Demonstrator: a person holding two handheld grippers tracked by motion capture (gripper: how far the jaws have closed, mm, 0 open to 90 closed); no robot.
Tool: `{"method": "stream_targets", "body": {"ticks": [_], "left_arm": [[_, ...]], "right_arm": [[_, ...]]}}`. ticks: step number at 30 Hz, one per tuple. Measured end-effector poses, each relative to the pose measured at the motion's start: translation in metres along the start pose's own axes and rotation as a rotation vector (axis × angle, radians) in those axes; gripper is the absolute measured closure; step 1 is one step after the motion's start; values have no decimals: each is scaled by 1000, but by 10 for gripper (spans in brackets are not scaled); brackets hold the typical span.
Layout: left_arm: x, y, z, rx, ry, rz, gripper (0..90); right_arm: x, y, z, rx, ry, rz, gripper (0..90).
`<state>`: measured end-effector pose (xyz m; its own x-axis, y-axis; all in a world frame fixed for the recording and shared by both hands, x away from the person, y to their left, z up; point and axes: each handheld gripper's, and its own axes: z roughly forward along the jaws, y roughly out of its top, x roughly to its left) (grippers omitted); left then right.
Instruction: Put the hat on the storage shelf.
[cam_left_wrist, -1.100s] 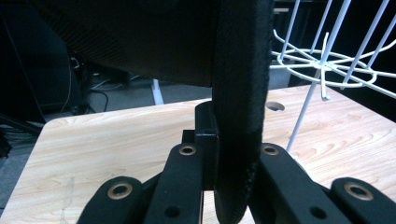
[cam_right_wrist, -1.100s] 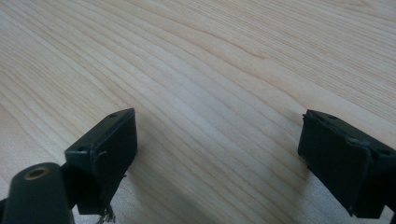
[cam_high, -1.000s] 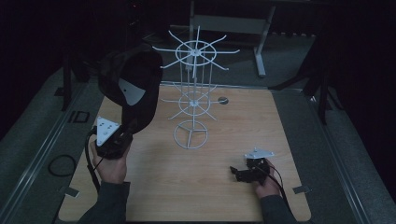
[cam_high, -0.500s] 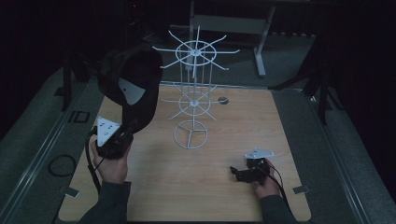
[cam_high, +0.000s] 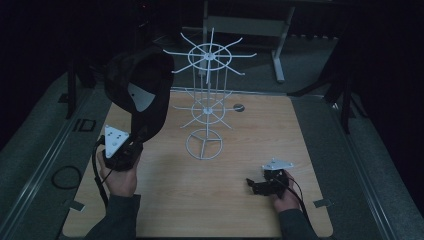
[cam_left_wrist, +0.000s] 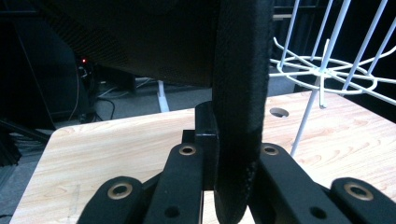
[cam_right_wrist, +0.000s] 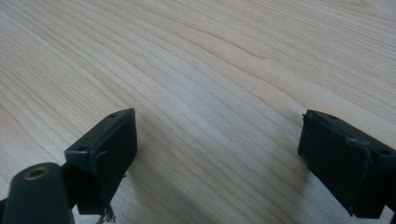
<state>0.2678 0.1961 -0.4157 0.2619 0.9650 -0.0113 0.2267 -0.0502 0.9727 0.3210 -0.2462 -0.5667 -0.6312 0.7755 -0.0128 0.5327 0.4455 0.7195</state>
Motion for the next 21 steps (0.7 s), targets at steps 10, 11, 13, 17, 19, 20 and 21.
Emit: {"method": "stream_targets", "body": {"ticks": [10,11,13,17,19,20,21], "left_arm": [[0,4,-1,-8,6,8,867],[0,4,-1,-8,5,9,867],[0,5,-1,-9,7,9,867],[0,6,-1,-9,11,15,867],[0,6,-1,-11,12,17,867],[0,7,-1,-10,11,19,867],[0,7,0,-10,11,19,867]], "right_arm": [[0,0,0,0,0,3,117],[0,0,0,0,0,4,117],[0,0,0,0,1,3,117],[0,0,0,0,1,3,117],[0,0,0,0,0,3,117],[0,0,0,0,1,3,117],[0,0,0,0,1,3,117]]}}
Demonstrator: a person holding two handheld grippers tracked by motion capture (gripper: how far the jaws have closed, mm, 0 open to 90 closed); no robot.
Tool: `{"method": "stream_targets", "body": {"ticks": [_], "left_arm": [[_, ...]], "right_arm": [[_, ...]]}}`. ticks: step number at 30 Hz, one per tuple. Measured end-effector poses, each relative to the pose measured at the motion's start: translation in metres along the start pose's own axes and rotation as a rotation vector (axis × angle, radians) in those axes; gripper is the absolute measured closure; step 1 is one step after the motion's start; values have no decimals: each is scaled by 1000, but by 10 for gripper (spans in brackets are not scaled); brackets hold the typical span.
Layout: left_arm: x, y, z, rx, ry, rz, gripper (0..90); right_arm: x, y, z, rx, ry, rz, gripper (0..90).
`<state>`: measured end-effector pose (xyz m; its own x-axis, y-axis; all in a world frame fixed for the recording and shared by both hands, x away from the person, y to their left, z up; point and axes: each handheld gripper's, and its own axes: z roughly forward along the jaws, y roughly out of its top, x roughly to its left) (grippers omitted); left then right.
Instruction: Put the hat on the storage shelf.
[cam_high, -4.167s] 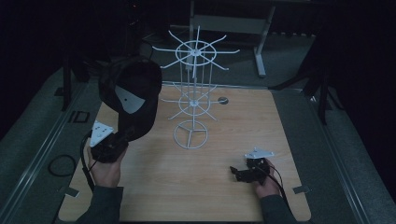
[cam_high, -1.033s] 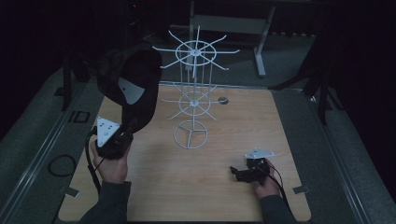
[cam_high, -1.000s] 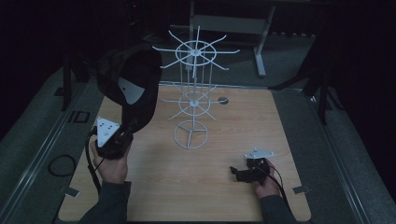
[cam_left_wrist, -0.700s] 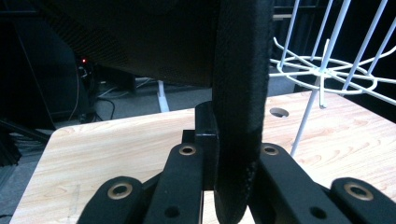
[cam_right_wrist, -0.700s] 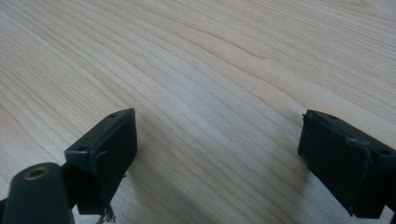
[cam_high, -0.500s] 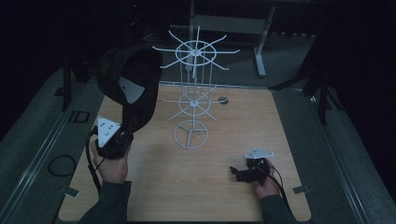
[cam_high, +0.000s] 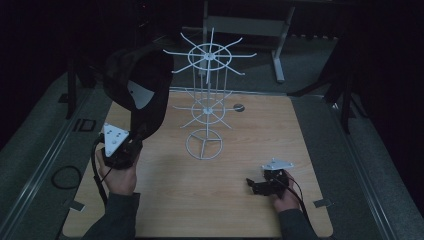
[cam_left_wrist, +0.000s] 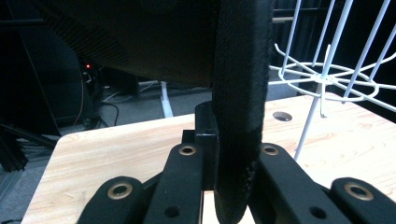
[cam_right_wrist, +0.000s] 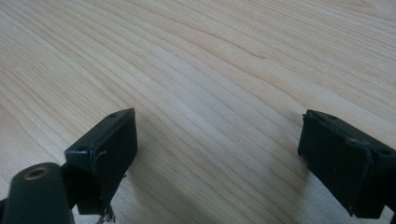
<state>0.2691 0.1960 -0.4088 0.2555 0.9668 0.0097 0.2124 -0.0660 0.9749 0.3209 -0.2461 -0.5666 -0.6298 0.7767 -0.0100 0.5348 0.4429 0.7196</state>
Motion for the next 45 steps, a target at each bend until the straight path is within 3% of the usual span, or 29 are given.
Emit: {"method": "stream_targets", "body": {"ticks": [22,45], "left_arm": [[-8,2,-2,-16,7,57,867],[-22,-13,2,-16,19,150,866]], "right_arm": [[0,0,0,0,0,0,117],[0,0,0,-1,-1,-3,117]]}}
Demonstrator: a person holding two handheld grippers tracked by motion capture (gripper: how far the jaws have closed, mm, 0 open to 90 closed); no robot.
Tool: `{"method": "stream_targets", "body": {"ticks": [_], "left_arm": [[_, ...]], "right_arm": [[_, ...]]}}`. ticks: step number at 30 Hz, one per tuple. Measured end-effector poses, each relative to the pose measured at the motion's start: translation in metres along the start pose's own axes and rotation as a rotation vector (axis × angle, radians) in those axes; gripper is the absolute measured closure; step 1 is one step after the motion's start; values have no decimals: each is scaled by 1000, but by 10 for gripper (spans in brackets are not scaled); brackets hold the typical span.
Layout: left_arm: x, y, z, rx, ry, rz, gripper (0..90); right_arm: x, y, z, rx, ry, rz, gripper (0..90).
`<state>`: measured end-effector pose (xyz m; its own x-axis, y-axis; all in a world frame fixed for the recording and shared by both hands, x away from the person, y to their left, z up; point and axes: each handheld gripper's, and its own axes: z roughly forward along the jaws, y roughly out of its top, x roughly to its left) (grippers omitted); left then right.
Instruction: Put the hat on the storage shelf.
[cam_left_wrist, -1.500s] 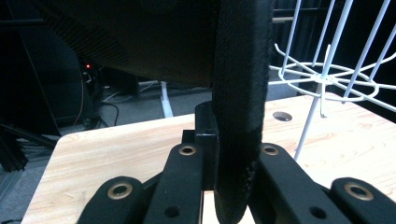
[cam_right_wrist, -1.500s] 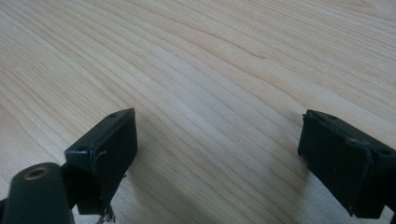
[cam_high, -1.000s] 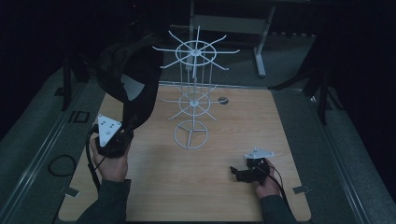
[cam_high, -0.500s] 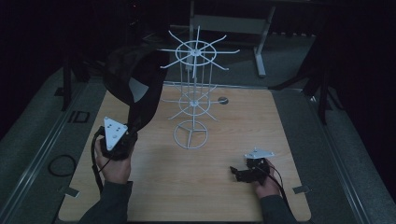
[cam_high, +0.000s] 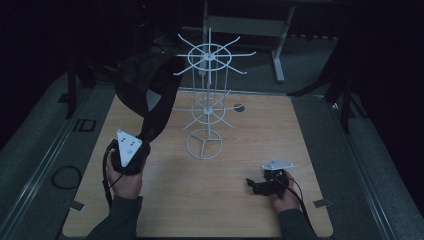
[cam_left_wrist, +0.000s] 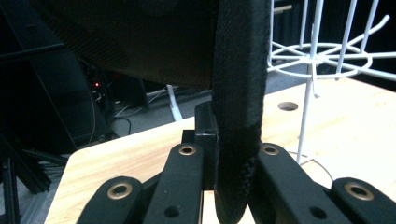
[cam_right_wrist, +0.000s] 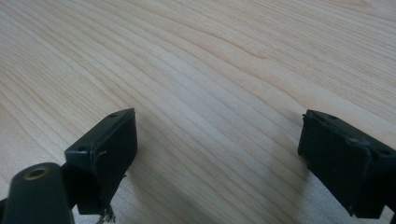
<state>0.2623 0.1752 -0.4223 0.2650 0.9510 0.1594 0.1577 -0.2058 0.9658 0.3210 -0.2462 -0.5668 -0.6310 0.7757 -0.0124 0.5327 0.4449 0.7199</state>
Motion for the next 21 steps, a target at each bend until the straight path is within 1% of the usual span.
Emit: {"method": "stream_targets", "body": {"ticks": [3,5,6,7,9,14,15,16,17,18,21], "left_arm": [[-2,-1,2,9,0,17,866],[-4,-3,3,17,-3,39,865],[-4,-3,3,17,-3,39,864],[-9,-6,5,29,-13,65,862],[-12,-9,8,41,-25,89,854],[-15,-10,10,51,-60,96,823],[-15,-9,10,50,-63,97,796],[-15,-8,9,53,-73,90,738],[-15,-8,9,53,-73,90,671],[-15,-7,8,43,-88,77,626],[-15,-5,8,35,-99,52,535]], "right_arm": [[0,0,0,0,0,0,117],[0,0,0,0,0,0,117],[0,0,0,0,-1,0,117],[0,0,0,0,-1,-2,117],[0,0,0,1,-1,0,117],[0,0,0,1,0,-1,117],[0,0,0,1,0,-1,117],[0,0,0,1,0,-1,117],[0,0,0,1,0,-1,117],[0,0,0,2,1,-1,117],[0,0,0,2,0,-3,117]]}}
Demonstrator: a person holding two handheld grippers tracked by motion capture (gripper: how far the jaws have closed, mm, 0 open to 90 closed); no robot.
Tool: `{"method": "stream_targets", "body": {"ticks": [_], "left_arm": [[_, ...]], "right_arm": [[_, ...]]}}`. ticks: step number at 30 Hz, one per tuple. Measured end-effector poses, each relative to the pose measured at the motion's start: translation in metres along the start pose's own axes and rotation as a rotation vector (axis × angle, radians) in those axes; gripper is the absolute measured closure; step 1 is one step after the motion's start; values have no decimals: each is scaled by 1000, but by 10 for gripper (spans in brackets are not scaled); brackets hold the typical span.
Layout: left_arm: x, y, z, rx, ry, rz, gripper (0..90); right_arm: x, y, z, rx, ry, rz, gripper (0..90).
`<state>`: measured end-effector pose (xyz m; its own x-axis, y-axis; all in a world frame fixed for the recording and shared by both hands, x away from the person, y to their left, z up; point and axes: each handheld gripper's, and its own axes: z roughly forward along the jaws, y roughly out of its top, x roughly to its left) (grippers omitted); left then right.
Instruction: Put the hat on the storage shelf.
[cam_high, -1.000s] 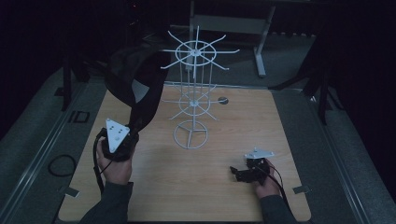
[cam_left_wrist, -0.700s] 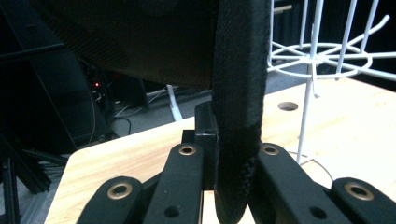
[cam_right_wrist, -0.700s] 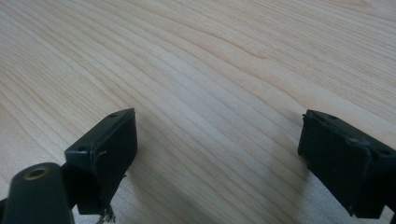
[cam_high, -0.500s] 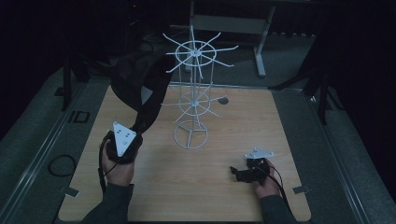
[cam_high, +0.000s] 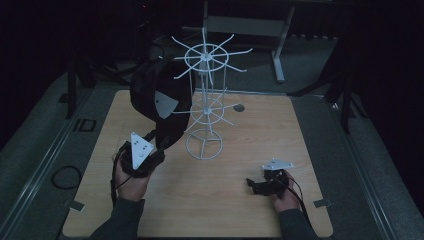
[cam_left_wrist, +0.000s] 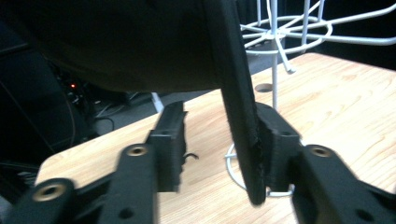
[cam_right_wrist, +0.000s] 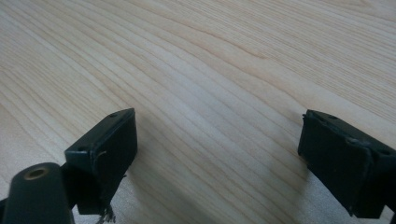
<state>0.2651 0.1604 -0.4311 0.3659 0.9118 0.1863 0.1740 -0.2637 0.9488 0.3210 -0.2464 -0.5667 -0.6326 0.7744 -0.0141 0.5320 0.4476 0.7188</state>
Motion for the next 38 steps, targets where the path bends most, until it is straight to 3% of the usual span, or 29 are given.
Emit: {"method": "stream_targets", "body": {"ticks": [8,14,21,27,31,38], "left_arm": [[6,1,-2,3,-34,-57,364],[8,2,-6,-33,-54,-83,277],[10,2,-6,-31,-128,-135,262],[14,0,-8,-40,-188,-211,268],[16,0,-10,-47,-212,-241,279],[6,0,-6,-33,-236,-240,284]], "right_arm": [[0,0,0,0,-1,0,117],[0,0,0,-1,-2,2,117],[0,0,0,0,0,2,117],[0,0,0,-1,0,3,117],[0,0,0,-1,0,4,117],[0,0,0,-1,0,4,117]]}}
